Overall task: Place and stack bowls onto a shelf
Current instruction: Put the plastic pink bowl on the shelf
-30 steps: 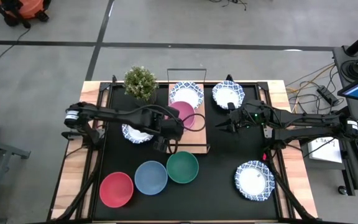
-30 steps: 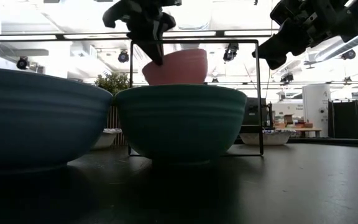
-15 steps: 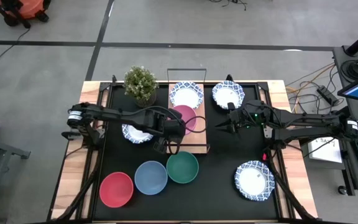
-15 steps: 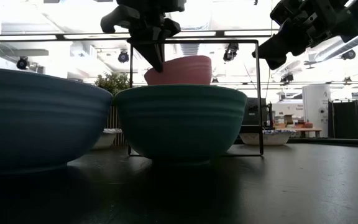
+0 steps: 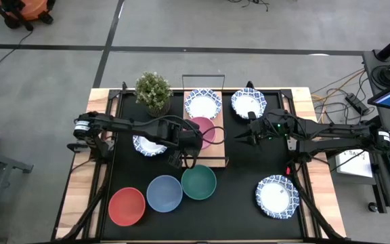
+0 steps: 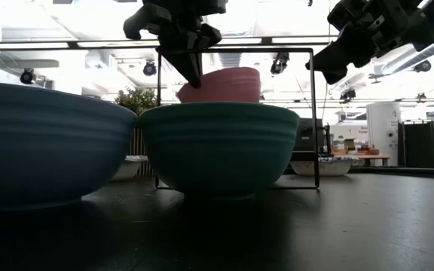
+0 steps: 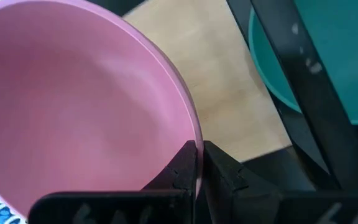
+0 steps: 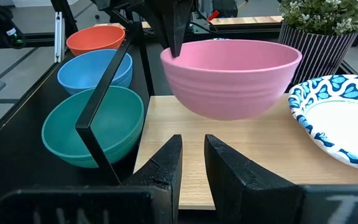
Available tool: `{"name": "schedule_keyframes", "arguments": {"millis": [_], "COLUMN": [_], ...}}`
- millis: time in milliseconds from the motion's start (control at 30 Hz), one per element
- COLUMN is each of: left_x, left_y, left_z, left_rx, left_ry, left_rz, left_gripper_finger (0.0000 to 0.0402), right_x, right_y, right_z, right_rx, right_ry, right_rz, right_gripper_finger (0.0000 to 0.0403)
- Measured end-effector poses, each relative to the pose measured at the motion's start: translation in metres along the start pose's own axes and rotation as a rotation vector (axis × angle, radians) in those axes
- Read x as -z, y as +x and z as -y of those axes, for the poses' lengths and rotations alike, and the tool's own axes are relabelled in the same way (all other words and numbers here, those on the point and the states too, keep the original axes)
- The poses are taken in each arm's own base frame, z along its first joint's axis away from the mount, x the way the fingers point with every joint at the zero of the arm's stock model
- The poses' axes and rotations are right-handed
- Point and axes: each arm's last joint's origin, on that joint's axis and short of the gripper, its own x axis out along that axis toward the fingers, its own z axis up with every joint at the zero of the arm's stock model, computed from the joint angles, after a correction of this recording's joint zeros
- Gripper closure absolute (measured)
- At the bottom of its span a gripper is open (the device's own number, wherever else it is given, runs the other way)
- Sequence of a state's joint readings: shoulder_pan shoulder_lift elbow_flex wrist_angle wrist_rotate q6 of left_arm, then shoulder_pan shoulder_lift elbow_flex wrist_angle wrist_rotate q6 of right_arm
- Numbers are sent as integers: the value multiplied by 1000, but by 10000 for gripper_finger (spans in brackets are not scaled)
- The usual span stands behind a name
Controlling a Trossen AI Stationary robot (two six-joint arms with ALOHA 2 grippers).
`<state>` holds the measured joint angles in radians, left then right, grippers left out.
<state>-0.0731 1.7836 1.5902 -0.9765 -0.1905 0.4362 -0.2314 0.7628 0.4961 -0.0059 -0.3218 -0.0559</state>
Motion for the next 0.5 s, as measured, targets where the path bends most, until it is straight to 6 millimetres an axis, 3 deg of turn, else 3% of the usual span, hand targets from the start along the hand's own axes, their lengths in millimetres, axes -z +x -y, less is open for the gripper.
{"name": "schedule_keyframes", "arguments": {"millis": [500], "left_x": [-3], "left_y": [5], "left_z": [-2], "left_rx": [2], "left_ry": [-43], "left_rz": [60], "left_gripper_finger": [401], "right_x": [0], "right_y": [0], "right_z": [0], "right_rx": [0], "right_ry": [0], "right_rz": [0], "right_gripper_finger": [344]}}
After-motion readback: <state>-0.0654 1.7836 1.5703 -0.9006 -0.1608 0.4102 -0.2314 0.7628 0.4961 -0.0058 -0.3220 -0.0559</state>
